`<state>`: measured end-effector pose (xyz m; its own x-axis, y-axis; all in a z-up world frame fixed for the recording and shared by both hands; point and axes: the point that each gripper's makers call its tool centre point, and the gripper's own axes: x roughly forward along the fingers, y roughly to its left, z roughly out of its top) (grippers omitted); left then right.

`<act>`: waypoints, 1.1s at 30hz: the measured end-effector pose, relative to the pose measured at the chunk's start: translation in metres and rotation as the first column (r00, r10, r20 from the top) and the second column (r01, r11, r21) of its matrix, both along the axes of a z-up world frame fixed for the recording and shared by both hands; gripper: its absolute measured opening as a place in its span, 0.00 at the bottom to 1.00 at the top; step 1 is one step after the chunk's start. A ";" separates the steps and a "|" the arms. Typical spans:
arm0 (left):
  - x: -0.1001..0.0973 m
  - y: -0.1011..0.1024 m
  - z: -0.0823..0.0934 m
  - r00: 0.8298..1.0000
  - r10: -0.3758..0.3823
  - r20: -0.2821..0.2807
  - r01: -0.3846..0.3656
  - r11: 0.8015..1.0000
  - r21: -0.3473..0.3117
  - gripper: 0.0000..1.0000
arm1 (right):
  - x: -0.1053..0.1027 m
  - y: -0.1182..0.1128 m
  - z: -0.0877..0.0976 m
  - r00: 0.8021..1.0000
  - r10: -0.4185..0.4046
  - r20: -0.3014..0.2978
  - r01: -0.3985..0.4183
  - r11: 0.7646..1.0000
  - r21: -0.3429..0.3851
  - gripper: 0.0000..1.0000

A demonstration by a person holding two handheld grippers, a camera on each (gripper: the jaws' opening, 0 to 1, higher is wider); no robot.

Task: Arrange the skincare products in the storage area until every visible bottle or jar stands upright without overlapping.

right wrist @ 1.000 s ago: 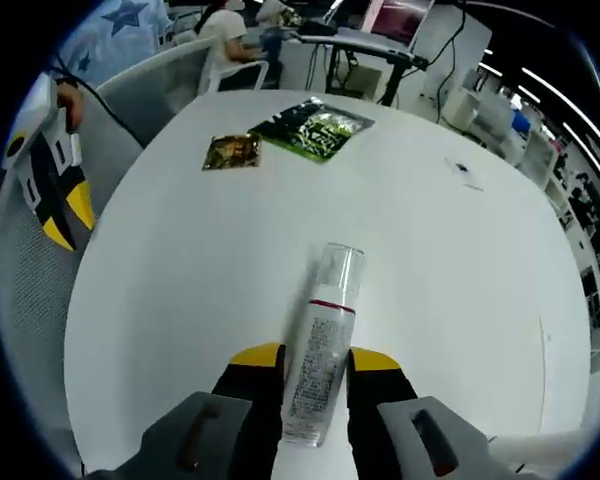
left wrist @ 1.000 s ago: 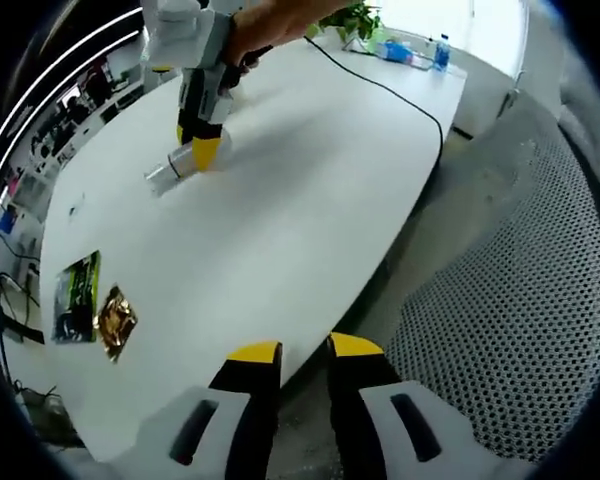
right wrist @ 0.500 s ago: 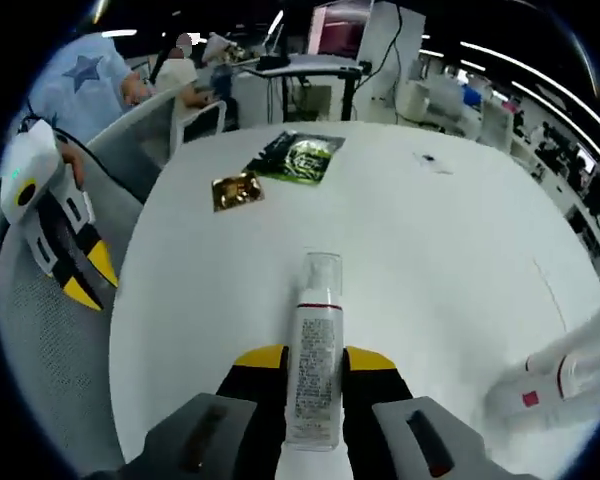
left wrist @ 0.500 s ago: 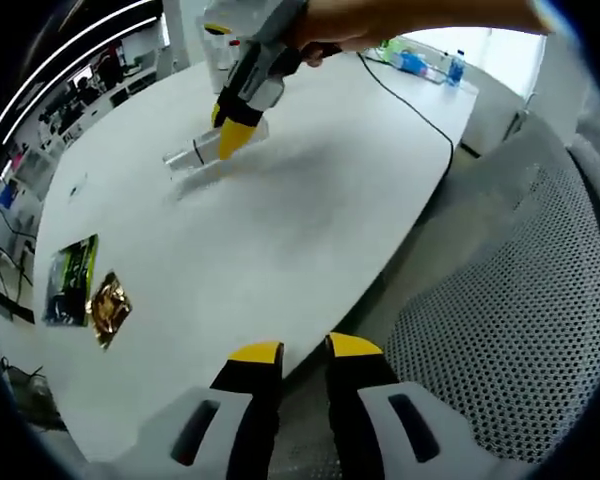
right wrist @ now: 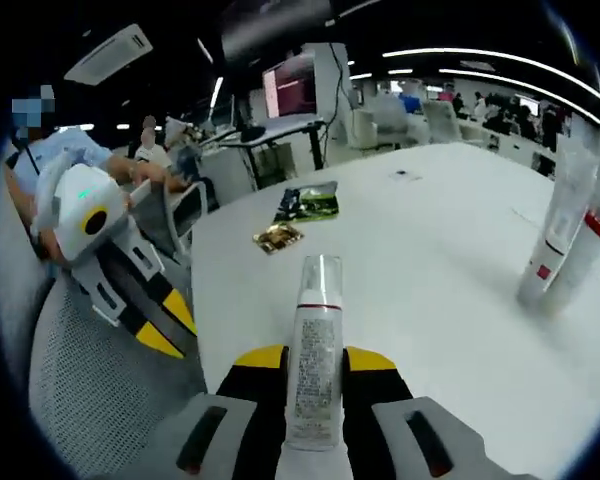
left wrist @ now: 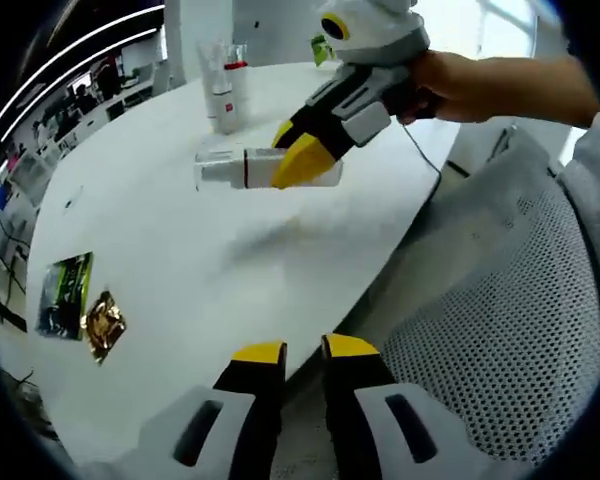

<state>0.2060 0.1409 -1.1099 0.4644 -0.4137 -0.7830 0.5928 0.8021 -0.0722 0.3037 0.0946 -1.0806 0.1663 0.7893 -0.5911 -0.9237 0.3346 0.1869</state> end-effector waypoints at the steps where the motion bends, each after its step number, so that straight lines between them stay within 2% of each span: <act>1: 0.001 0.000 0.001 1.000 0.005 0.002 -0.005 1.000 -0.010 0.12 | -0.002 -0.001 0.004 1.000 -0.019 -0.004 0.019 1.000 0.018 0.12; 3: 0.007 0.002 0.004 1.000 0.016 0.026 -0.016 1.000 -0.009 0.18 | -0.006 -0.003 0.011 0.998 -0.054 -0.019 0.055 0.997 0.061 0.12; 5: 0.010 0.002 0.008 0.999 0.051 0.013 -0.050 0.997 -0.051 0.23 | -0.010 -0.007 0.017 0.997 -0.070 -0.016 0.071 0.994 0.079 0.12; 7: 0.014 0.004 0.015 0.997 0.075 0.022 -0.073 0.994 -0.085 0.22 | -0.012 -0.010 0.022 0.996 -0.088 -0.021 0.089 0.992 0.092 0.13; 12: 0.025 0.010 0.035 0.991 0.127 0.049 -0.118 0.980 -0.160 0.19 | -0.016 -0.019 0.039 0.981 -0.178 -0.070 0.188 0.967 0.174 0.13; 15: 0.031 0.009 0.052 0.978 0.201 0.056 -0.182 0.951 -0.250 0.19 | -0.022 -0.023 0.046 0.974 -0.210 -0.088 0.223 0.957 0.185 0.13; 17: 0.032 0.007 0.058 0.974 0.221 0.052 -0.198 0.939 -0.281 0.18 | -0.028 -0.025 0.051 0.973 -0.216 -0.086 0.228 0.956 0.186 0.13; 20: 0.029 0.000 0.068 0.977 0.198 0.085 -0.168 0.948 -0.270 0.18 | -0.039 -0.027 0.060 0.969 -0.226 -0.099 0.241 0.953 0.184 0.13; 23: 0.029 -0.009 0.083 0.977 0.138 0.164 -0.091 0.959 -0.268 0.21 | -0.045 -0.027 0.069 0.966 -0.234 -0.107 0.252 0.948 0.196 0.13; 26: 0.030 -0.012 0.090 0.974 0.149 0.171 -0.092 0.949 -0.302 0.20 | -0.045 -0.026 0.076 0.957 -0.260 -0.130 0.282 0.939 0.199 0.13; 30: 0.035 -0.016 0.088 0.971 0.155 0.181 -0.088 0.939 -0.333 0.17 | -0.044 -0.023 0.090 0.953 -0.277 -0.126 0.299 0.925 0.233 0.13; 31: 0.035 -0.018 0.087 0.971 0.158 0.177 -0.091 0.936 -0.341 0.17 | -0.043 -0.022 0.092 0.949 -0.285 -0.136 0.311 0.919 0.242 0.13; 33: 0.034 -0.020 0.079 0.975 0.172 0.143 -0.113 0.931 -0.346 0.17 | -0.045 -0.021 0.094 0.951 -0.278 -0.131 0.303 0.923 0.239 0.13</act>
